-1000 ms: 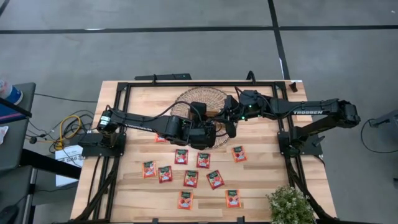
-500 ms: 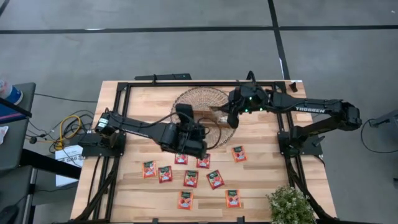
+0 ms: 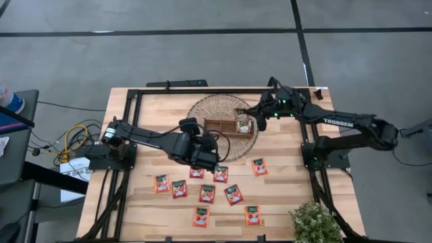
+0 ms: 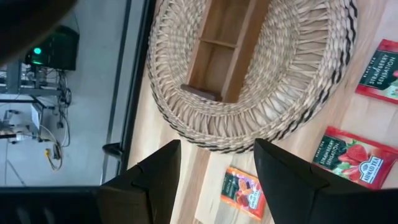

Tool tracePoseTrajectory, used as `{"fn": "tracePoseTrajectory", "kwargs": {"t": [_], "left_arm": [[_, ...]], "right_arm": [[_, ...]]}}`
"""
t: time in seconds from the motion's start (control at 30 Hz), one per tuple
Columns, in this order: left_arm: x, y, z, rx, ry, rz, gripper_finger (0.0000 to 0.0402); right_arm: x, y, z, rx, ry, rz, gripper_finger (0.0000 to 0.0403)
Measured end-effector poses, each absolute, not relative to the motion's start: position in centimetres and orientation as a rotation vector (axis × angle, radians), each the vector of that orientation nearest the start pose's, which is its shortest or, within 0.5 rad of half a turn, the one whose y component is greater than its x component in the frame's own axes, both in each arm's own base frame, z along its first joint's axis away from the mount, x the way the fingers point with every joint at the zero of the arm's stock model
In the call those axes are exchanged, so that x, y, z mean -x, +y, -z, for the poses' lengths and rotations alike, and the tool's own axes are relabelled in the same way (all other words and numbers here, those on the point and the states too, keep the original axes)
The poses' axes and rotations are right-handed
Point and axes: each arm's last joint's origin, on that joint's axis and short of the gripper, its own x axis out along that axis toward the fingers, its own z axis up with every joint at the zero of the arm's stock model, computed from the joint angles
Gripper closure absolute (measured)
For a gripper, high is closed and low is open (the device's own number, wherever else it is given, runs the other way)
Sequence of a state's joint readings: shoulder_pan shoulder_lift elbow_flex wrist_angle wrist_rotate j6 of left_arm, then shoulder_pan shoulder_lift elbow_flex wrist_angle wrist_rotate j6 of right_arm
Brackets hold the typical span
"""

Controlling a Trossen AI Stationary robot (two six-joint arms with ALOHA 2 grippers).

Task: Pick & Place Tea
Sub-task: Put the brown tea bag into the right slot of the wooden organizer

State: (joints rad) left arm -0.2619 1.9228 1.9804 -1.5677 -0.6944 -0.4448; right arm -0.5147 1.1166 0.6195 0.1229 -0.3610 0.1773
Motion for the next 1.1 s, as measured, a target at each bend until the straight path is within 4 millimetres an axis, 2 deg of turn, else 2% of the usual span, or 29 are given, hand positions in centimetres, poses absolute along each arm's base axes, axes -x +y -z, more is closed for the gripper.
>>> {"fn": "tracePoseTrajectory", "kwargs": {"t": [0.17, 0.33, 0.53, 0.63, 0.77, 0.9, 1.0, 1.1], "left_arm": [[-35.0, -7.4, -33.7, -0.336, 1.205, -0.637, 0.0205], [-35.3, -7.5, -33.7, -0.291, 1.165, -0.638, 0.0205], [-35.9, -7.6, -33.9, -0.285, 1.097, -0.644, 0.0205], [-35.0, -7.2, -35.6, -0.242, 1.045, -0.616, 0.0205], [-31.8, -6.4, -40.6, -0.118, 0.845, -0.585, 0.0205], [-26.1, -5.2, -45.8, -0.017, 0.651, -0.595, 0.0205], [-22.5, -4.9, -48.0, 0.054, 0.55, -0.578, 0.0205], [-20.4, -5.1, -49.0, 0.071, 0.497, -0.555, 0.0205]], "right_arm": [[-20.0, -10.2, -21.9, -0.346, 0.344, 0.202, 0.0403], [-19.6, -9.9, -20.5, -0.364, 0.303, 0.212, 0.0403], [-19.3, -9.8, -19.9, -0.385, 0.277, 0.235, 0.0403], [-19.4, -9.6, -19.9, -0.389, 0.276, 0.223, 0.0403], [-19.6, -9.2, -19.8, -0.384, 0.284, 0.205, 0.0403], [-19.8, -9.0, -19.8, -0.38, 0.285, 0.217, 0.0403], [-19.7, -9.1, -19.8, -0.379, 0.283, 0.232, 0.0403], [-19.7, -9.3, -19.7, -0.374, 0.287, 0.259, 0.0403]]}}
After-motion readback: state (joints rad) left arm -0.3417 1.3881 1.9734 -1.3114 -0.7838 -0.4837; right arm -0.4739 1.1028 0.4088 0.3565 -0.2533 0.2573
